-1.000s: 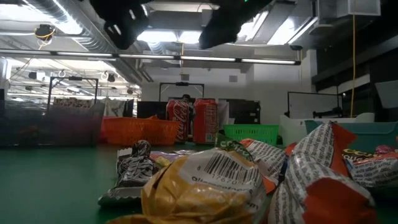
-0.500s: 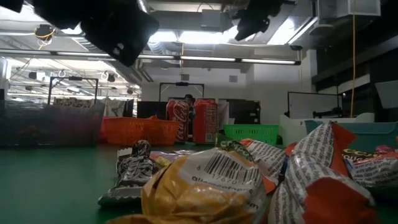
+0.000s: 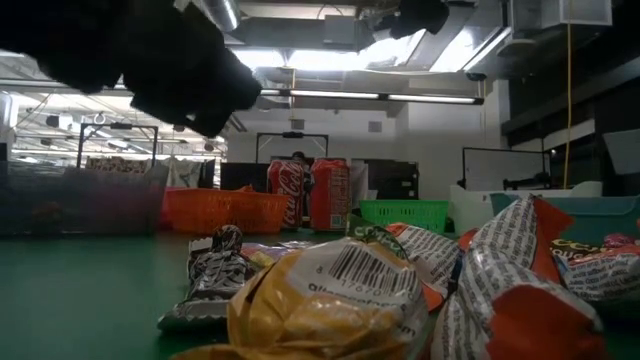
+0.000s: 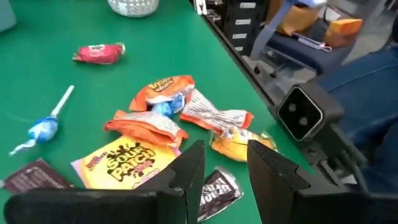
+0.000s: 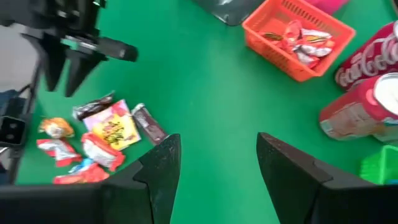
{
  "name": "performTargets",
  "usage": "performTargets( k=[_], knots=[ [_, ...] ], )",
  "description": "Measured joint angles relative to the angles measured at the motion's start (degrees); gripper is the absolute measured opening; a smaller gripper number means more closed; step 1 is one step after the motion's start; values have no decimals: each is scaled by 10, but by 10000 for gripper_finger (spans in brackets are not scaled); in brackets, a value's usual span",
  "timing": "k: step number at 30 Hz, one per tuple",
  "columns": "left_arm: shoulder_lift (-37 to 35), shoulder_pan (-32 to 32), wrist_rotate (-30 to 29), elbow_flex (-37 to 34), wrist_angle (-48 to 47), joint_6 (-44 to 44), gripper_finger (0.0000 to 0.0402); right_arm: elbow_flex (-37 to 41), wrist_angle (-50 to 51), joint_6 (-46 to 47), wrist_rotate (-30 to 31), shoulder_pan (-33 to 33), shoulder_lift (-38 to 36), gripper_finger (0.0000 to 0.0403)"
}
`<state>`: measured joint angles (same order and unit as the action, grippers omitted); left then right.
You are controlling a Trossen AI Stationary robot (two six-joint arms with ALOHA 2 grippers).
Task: Sort candy
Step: Put the brown chocolate into the blue bin
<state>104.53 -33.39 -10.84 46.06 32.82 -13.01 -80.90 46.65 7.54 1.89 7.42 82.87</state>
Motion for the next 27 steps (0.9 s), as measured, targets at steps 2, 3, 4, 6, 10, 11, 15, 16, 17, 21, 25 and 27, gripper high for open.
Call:
performTargets(
  k=[2, 3, 4, 6, 10, 11, 15, 16, 17, 21, 25, 27],
  knots=[
    [9, 0, 4, 0, 3, 6, 110, 0, -1, 10, 0, 9, 0, 209],
    [13, 1, 5, 0, 0, 18, 110, 0, -1, 13, 0, 13, 0, 209],
    [17, 1, 5, 0, -3, 34, 110, 0, -1, 14, 0, 17, 0, 209],
    [27, 1, 5, 0, -2, 65, 110, 0, -1, 14, 0, 25, 0, 209],
    [39, 5, 3, 1, -1, 114, 110, 0, -1, 14, 0, 39, 0, 209],
    [40, 6, 3, 1, -10, 122, 110, 0, -2, 14, 0, 42, 0, 209],
    [40, 15, 12, 0, -40, 160, 110, 0, -3, 15, 0, 54, 0, 209],
    [40, 17, 13, 0, -47, 167, 110, 0, -3, 17, 0, 55, 0, 209],
    [40, 19, 17, 0, -50, 171, 110, 0, -3, 20, 1, 58, 0, 209],
    [49, 30, 29, 0, -56, 188, 110, 0, -3, 34, 0, 62, 0, 209],
    [68, 37, 41, 3, -49, 183, 110, 0, -2, 36, 0, 62, 0, 209],
    [72, 38, 53, 3, -49, 183, 110, 0, -1, 38, 0, 62, 0, 209]
  ],
)
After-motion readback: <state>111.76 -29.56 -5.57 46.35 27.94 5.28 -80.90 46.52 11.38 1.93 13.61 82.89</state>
